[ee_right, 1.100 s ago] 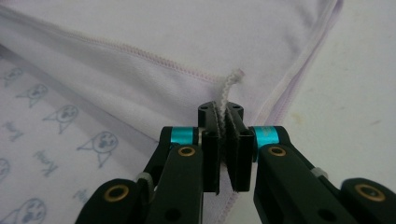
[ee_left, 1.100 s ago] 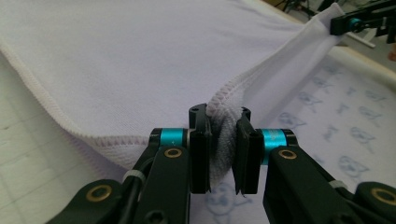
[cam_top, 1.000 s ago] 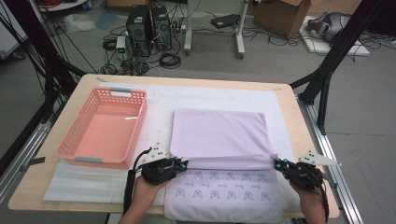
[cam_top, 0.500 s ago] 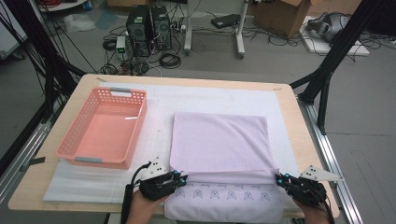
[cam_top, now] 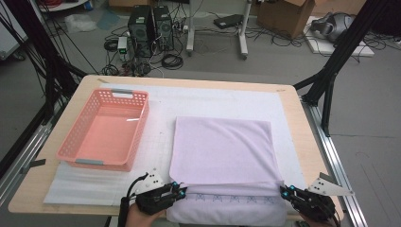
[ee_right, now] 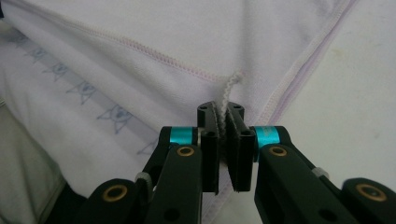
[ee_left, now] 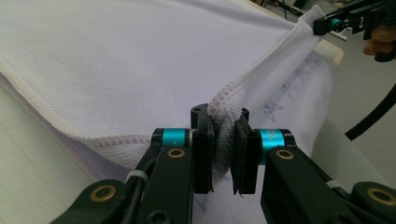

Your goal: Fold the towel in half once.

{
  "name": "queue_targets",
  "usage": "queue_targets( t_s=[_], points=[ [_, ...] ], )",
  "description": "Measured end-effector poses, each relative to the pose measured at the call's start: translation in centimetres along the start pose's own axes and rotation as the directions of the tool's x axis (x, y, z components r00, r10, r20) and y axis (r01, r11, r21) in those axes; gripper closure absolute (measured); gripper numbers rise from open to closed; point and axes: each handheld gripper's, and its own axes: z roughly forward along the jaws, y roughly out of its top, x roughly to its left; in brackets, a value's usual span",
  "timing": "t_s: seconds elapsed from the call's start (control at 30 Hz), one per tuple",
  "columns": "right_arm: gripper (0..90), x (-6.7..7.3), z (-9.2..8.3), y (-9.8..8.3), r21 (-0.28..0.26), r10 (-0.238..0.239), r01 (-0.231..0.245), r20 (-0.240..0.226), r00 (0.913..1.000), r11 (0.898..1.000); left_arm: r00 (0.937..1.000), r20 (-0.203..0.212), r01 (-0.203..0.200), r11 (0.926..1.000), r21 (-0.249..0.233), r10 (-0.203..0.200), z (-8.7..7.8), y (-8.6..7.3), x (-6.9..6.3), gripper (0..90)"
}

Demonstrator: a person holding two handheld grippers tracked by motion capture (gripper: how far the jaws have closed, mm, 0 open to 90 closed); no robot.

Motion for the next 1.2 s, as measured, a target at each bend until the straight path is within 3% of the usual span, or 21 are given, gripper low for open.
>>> queue_targets(
  t_s=[0.33,0.4,0.43,0.5,0.63,0.67,0.77,0.87,1.0,1.07,1.17,1.2],
  points=[
    [85.6,1.4,-1.5,-1.4,0.017,-0.011,0.012,-0.032,0.9994,1.000,0.9991,0.041,-0.012,0.9996,0.027,0.011,-1.3,-1.1,-1.4,79.6],
    [83.3,1.6,-1.5,-1.7,0.032,-0.020,0.021,-0.034,0.9992,0.999,0.9982,0.059,0.008,0.9996,0.026,-0.010,-1.3,-1.2,-1.3,71.5],
    [77.8,1.7,-1.5,-1.7,0.036,-0.017,0.018,-0.033,0.9993,0.999,0.9979,0.060,0.022,0.9996,0.018,-0.023,-1.4,-1.0,-1.2,60.8],
    [65.5,1.5,-1.7,-1.5,0.023,0.002,-0.001,-0.021,0.9998,1.000,0.9982,0.046,0.039,0.9991,-0.017,-0.039,-1.8,-0.4,-0.8,45.5],
    [62.5,0.5,-3.0,-0.2,-0.104,0.053,-0.056,-0.027,0.9982,0.993,0.9984,-0.021,0.051,0.9942,-0.094,-0.053,-2.5,1.2,0.7,40.5],
    [63.3,0.3,-3.1,0.2,-0.112,0.060,-0.061,-0.017,0.9981,0.992,0.9972,-0.043,0.057,0.9930,-0.103,-0.061,-2.5,1.5,1.3,40.7],
    [66.1,-0.5,-2.1,1.1,-0.101,0.069,-0.065,0.034,0.9970,0.993,0.9888,-0.114,0.086,0.9911,-0.102,-0.097,-1.8,2.0,3.4,41.8],
    [63.2,-1.7,0.1,1.5,-0.052,0.100,-0.096,0.091,0.9908,0.994,0.9763,-0.172,0.121,0.9904,-0.066,-0.131,-0.8,2.3,5.5,42.3],
    [58.8,-3.1,3.1,1.9,0.020,0.121,-0.124,0.134,0.9836,0.992,0.9605,-0.223,0.164,0.9860,-0.027,-0.166,0.4,2.5,7.2,41.0],
    [57.1,-3.5,4.1,2.1,0.035,0.136,-0.142,0.146,0.9799,0.989,0.9525,-0.236,0.198,0.9801,0.001,-0.193,1.0,2.5,7.8,39.2],
    [57.8,-3.2,5.3,2.2,0.071,0.119,-0.132,0.157,0.9804,0.989,0.9492,-0.230,0.233,0.9707,0.057,-0.215,1.8,2.3,8.0,39.1],
    [61.8,-3.0,5.4,2.2,0.069,0.099,-0.113,0.181,0.9785,0.991,0.9520,-0.230,0.220,0.9738,0.057,-0.202,2.0,2.2,7.8,38.7]
  ],
)
